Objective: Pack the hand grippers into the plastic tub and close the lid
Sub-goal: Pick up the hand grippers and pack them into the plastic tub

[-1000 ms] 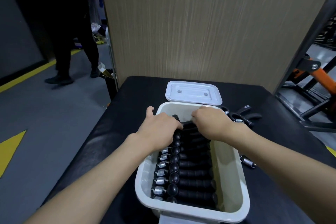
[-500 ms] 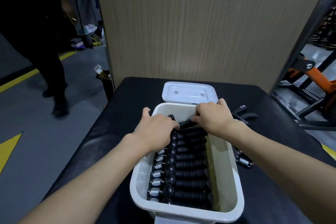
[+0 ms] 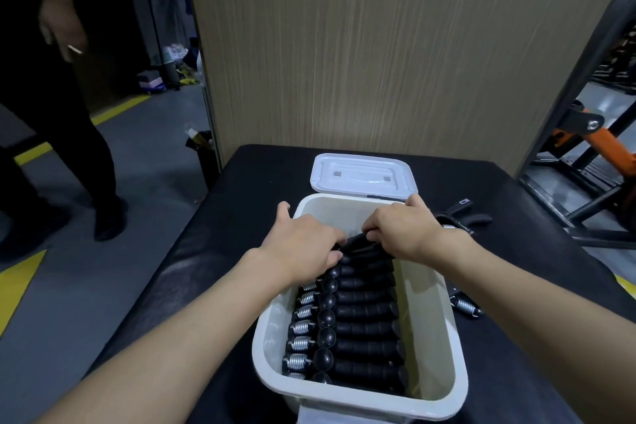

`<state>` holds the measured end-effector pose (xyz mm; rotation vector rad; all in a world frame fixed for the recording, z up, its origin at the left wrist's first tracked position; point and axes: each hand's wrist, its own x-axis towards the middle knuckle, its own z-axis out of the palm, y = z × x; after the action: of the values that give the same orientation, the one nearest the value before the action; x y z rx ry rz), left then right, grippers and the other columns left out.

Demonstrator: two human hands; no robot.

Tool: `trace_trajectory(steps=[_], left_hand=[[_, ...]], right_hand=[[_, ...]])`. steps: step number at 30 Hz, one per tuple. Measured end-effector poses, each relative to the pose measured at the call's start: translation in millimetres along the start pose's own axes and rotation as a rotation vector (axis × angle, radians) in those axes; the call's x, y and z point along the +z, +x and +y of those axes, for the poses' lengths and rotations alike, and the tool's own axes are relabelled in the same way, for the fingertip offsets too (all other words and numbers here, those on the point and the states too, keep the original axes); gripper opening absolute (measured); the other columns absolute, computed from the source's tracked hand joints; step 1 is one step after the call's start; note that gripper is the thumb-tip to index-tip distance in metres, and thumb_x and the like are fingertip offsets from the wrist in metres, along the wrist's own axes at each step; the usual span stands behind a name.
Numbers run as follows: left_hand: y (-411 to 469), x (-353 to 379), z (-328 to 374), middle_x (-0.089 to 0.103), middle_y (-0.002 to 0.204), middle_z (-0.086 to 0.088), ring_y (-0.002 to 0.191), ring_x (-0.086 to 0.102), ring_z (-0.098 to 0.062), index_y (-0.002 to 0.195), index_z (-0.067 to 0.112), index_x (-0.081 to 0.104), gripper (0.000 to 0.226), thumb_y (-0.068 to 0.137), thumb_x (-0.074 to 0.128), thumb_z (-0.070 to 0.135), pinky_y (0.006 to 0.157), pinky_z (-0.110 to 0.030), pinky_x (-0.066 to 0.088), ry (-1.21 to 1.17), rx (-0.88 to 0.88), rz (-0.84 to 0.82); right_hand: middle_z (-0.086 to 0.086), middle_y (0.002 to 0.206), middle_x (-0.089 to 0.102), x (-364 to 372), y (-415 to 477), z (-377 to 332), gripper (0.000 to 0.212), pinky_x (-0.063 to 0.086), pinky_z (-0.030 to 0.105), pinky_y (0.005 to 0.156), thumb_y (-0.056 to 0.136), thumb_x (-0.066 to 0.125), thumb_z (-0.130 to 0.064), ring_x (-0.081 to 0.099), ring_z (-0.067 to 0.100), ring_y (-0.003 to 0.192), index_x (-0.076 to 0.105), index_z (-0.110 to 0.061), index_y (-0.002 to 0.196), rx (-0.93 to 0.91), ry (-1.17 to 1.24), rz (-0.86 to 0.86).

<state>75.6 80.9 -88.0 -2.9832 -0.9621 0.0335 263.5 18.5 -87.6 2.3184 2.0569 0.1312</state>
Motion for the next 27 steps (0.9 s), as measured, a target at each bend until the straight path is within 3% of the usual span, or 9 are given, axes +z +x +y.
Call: trace_trajectory(steps=[2,4,6,8,13,16,21,24,27], left_hand=[[-0.6,1.2,-1.3,0.063,0.09,0.01,0.103,0.055,-0.017,0.117,0.037,0.058,0.024,0.099,0.043,0.042,0.106,-0.058,0.015,0.002,0.004,0.008],[-1.3,2.3,-2.5,0.06,0.103,0.009,0.108,0.051,-0.018,0.119,0.038,0.058,0.026,0.099,0.042,0.044,0.104,-0.057,0.018,0.017,0.012,0.019],[-1.5,2.8,-3.0,0.047,0.107,0.007,0.111,0.045,-0.018,0.123,0.04,0.057,0.029,0.099,0.042,0.045,0.104,-0.054,0.023,0.021,0.013,0.041],[-1.5,2.5,-3.4,0.036,0.104,0.006,0.111,0.042,-0.017,0.123,0.042,0.058,0.029,0.098,0.045,0.045,0.103,-0.051,0.026,0.005,0.024,0.065],[-1.9,4.0,-3.7,0.05,0.11,0.009,0.108,0.048,-0.015,0.122,0.044,0.059,0.031,0.098,0.041,0.035,0.102,-0.047,0.027,-0.003,0.039,0.079],[-1.3,5.2,-3.8,0.054,0.11,0.01,0.101,0.055,-0.013,0.124,0.044,0.059,0.037,0.096,0.04,0.029,0.101,-0.043,0.026,-0.008,0.042,0.085],[1.5,7.0,-6.9,0.054,0.11,0.01,0.097,0.057,-0.013,0.129,0.045,0.056,0.043,0.095,0.039,0.026,0.105,-0.043,0.024,0.001,0.042,0.074],[2.1,8.0,-5.7,0.051,0.103,0.005,0.095,0.054,-0.016,0.14,0.052,0.037,0.048,0.096,0.034,0.033,0.108,-0.053,0.016,0.077,0.091,0.081],[3.8,10.0,-4.0,0.048,0.099,0.003,0.095,0.053,-0.018,0.147,0.055,0.015,0.052,0.099,0.029,0.041,0.105,-0.054,0.014,0.186,0.139,0.106]], right_hand=[[-0.009,0.077,0.068,-6.2,-2.1,1.0,0.02,0.023,0.034,0.08,0.096,0.049,-0.034,0.059,0.017,0.083,0.062,-0.022,0.086,-0.028,0.041,-0.058],[-0.009,0.084,0.068,-13.9,-8.5,3.8,0.02,0.027,0.034,0.087,0.094,0.052,-0.042,0.06,0.019,0.09,0.064,-0.027,0.09,0.009,0.172,0.014],[-0.006,0.093,0.071,-21.3,-14.8,10.0,0.018,0.033,0.035,0.091,0.094,0.05,-0.028,0.062,0.021,0.099,0.068,-0.027,0.098,0.16,0.352,0.244],[-0.007,0.1,0.073,-25.1,-22.1,15.6,0.033,0.034,0.035,0.093,0.091,0.044,-0.011,0.06,0.022,0.107,0.07,-0.026,0.104,0.28,0.352,0.303],[-0.008,0.11,0.066,-13.9,-36.2,8.3,0.046,0.02,0.04,0.088,0.08,0.041,-0.01,0.034,0.021,0.126,0.06,-0.028,0.118,0.168,-0.138,-0.023],[-0.002,0.125,0.063,-11.7,-35.5,6.0,0.055,0.013,0.046,0.104,0.08,0.039,-0.007,0.012,0.024,0.147,0.052,-0.027,0.129,0.176,-0.119,-0.163],[0.001,0.137,0.057,-13.7,-30.2,7.4,0.072,-0.009,0.056,0.116,0.077,0.033,-0.002,-0.012,0.021,0.151,0.042,-0.029,0.143,0.151,-0.076,-0.264],[-0.001,0.14,0.054,-16.5,-27.4,8.8,0.072,-0.013,0.058,0.115,0.072,0.031,-0.001,-0.016,0.02,0.15,0.05,-0.03,0.135,0.136,-0.07,-0.312],[-0.001,0.138,0.055,-17.4,-28.4,8.7,0.071,-0.016,0.061,0.113,0.069,0.029,0.0,-0.018,0.022,0.15,0.056,-0.029,0.128,0.121,-0.091,-0.35]])
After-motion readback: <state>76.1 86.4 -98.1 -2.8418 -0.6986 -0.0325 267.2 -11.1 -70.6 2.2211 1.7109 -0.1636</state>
